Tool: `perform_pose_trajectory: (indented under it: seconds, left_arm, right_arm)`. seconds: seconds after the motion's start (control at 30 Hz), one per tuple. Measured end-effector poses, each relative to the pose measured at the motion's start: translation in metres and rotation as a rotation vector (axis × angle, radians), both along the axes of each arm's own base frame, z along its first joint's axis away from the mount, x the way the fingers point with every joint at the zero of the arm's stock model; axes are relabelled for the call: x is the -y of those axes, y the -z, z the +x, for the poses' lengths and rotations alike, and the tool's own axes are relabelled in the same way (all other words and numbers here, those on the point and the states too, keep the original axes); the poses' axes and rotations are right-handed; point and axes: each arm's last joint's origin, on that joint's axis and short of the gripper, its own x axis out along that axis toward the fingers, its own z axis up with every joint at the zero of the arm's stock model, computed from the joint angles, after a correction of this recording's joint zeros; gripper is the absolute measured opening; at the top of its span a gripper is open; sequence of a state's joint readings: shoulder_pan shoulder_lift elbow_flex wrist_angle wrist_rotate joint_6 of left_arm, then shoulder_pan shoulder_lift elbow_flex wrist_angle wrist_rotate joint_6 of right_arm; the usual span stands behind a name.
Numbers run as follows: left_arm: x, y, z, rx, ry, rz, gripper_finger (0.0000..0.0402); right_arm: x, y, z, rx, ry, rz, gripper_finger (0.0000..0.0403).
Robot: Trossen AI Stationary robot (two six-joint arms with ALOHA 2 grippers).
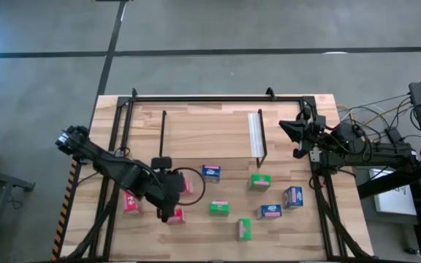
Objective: Stack cereal on shelf
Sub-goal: Put the top right red cereal box on the shelf
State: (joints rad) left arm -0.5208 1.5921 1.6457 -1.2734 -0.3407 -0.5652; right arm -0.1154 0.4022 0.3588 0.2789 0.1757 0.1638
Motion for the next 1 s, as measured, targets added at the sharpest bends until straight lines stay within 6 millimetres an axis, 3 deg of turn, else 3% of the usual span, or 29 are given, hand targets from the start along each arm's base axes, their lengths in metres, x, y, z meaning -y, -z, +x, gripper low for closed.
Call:
perform_pose_trajectory:
  seconds: [0.2, 0.43, 0.7, 1.0]
  left_arm:
    - [-0.021, -0.022, 0.012, 0.064, 0.070, 0.068, 0.0154]
    - [-0.070, -0.040, 0.027, 0.068, 0.140, 0.172, 0.0154]
    - [-0.140, -0.042, 0.033, -0.015, 0.150, 0.224, 0.0154]
    - [-0.200, -0.038, 0.020, -0.131, 0.148, 0.189, 0.0154]
  right_arm:
    - [0.000, 0.000, 0.000, 0.000, -0.001, 0.006, 0.0013]
    - [0.000, 0.001, 0.000, -0.008, -0.001, 0.009, 0.0013]
    - [0.000, 0.003, 0.001, -0.033, -0.002, 0.017, 0.0013]
    - [0.000, 0.010, 0.003, -0.079, -0.011, 0.079, 0.0013]
